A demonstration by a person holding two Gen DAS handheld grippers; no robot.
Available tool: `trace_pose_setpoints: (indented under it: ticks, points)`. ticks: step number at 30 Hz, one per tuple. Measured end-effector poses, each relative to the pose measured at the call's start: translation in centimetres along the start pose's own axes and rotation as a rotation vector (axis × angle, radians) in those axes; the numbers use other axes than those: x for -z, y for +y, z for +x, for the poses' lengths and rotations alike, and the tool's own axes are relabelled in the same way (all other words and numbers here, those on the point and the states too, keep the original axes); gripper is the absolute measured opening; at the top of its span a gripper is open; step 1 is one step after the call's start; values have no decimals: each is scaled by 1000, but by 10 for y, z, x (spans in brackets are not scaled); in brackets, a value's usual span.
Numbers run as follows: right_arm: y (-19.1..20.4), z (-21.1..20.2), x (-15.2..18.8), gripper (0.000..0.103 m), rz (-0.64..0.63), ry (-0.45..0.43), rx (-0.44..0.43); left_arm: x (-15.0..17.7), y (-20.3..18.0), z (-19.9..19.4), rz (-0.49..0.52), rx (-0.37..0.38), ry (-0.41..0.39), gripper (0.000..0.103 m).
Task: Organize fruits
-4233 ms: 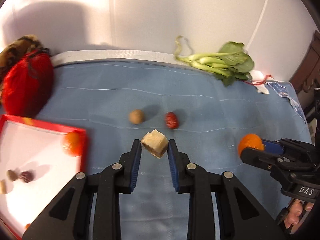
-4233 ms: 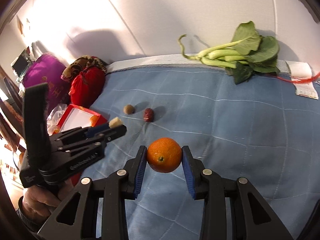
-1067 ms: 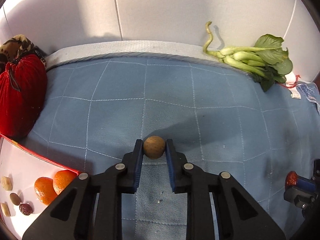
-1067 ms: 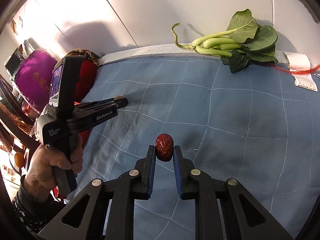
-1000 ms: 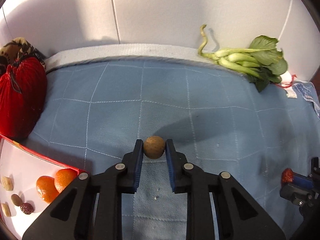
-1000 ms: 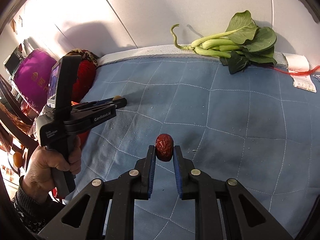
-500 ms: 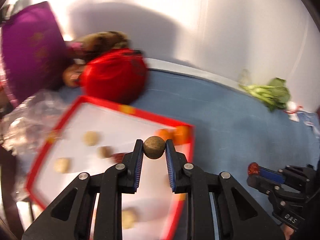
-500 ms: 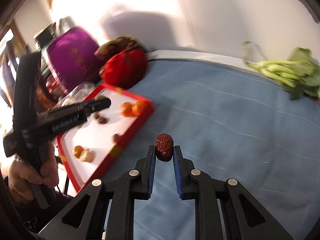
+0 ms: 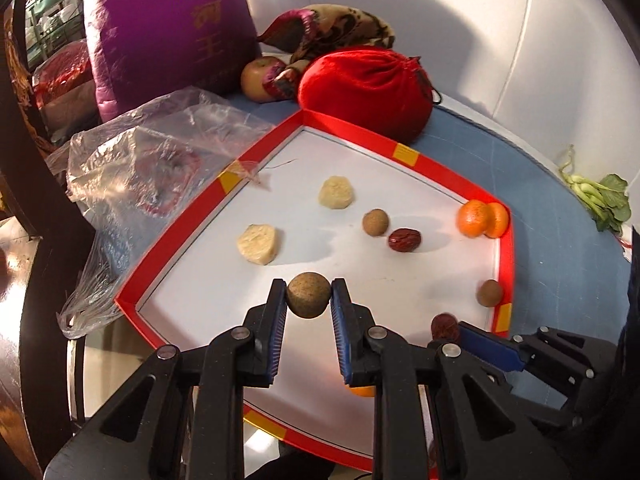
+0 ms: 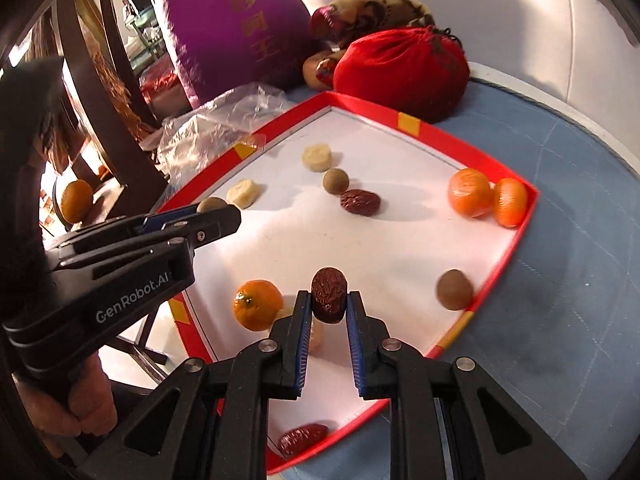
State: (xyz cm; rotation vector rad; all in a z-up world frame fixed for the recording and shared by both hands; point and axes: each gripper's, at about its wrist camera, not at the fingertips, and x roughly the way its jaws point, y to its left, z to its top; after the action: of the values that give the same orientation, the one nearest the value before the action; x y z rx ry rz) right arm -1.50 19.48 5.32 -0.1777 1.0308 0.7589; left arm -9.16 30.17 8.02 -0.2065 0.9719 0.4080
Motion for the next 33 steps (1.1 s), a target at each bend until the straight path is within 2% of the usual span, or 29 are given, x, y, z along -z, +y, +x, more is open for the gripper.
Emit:
trace_pose_setpoints:
  ticks: [2,4,6,7,8,10,12,14,17,23,24,26,29,33]
  points:
    - [4,3,0,21,-10,4,15,1,0,-7,-16,-13,-24,21]
    - [6,-5,-1,23,-14,-13,15,-2,-4,-25,-10,-63,-114,24]
    - [6,-23,0,27,-25,-44,20,-4,-11,-48,5,-138,-231,46]
    - [6,-36,1,28,-34,-70,33,-5,-15,-60,5,-174,-290,64]
    - [4,-48,3,29,-43,-95,47,-5,-19,-74,3,-217,-364,77]
    - [-1,-80,12,36,-66,-162,81,-3,-25,-97,-8,-295,-458,90]
    - [-9,-111,26,44,-72,-223,114,2,-33,-120,-36,-370,-521,91]
    - [-16,-140,43,46,-76,-275,139,11,-36,-135,-71,-374,-531,103]
    - [-22,-176,69,52,-88,-352,179,29,-34,-152,-122,-271,-504,103]
    - [-26,-216,116,61,-54,-505,111,47,-28,-169,-147,-220,-421,103]
    - [-26,-215,121,63,-57,-516,98,50,-27,-171,-148,-215,-403,103]
    - [-24,-208,123,63,-62,-477,74,57,-26,-174,-142,-220,-376,103]
    - [-13,-204,130,63,-104,-446,84,67,-28,-180,-129,-253,-357,103]
    - [5,-213,138,63,-183,-470,100,80,-33,-186,-108,-295,-351,103]
